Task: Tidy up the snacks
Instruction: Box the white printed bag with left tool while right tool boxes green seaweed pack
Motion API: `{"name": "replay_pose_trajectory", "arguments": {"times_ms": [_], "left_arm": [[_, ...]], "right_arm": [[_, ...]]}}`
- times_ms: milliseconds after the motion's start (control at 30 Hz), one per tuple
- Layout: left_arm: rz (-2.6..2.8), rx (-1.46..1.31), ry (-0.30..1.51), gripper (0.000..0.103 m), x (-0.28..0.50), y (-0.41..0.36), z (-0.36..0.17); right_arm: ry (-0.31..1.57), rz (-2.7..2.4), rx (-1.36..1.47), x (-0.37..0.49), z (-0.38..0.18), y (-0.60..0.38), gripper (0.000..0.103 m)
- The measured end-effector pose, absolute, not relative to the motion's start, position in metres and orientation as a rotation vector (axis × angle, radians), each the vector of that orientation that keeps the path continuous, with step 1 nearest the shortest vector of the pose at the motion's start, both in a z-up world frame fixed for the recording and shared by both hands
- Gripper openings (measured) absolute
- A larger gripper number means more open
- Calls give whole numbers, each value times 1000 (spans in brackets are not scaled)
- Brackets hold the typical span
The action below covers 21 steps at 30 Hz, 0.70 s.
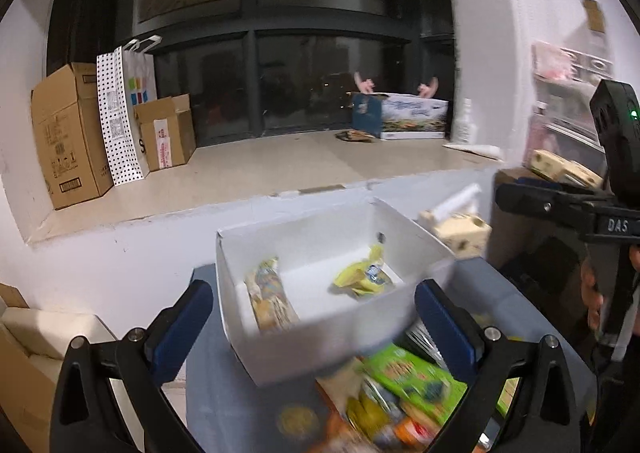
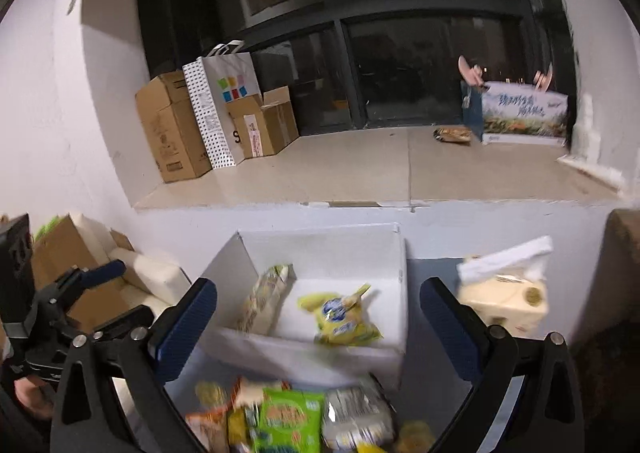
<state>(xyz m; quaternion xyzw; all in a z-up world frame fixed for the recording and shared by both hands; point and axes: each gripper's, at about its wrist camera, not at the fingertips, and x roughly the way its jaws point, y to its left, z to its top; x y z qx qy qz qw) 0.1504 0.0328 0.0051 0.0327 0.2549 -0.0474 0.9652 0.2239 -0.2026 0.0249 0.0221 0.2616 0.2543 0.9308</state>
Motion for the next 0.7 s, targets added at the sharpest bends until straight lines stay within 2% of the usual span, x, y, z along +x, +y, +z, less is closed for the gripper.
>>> {"name": "replay_pose_trajectory", "arguments": {"times_ms": [233,400,700], "left_arm": [[-106,-54,571,103,64,20,-19],[-66,-95,610,103,22,14,-45],[-41,-117,664,103,15,15,-56]], "right_arm": [[550,456,-5,132,-3,-238,103],[712,425,-44,86,-65,-256,103],[858,461,-47,80,-122,-256,103]]}}
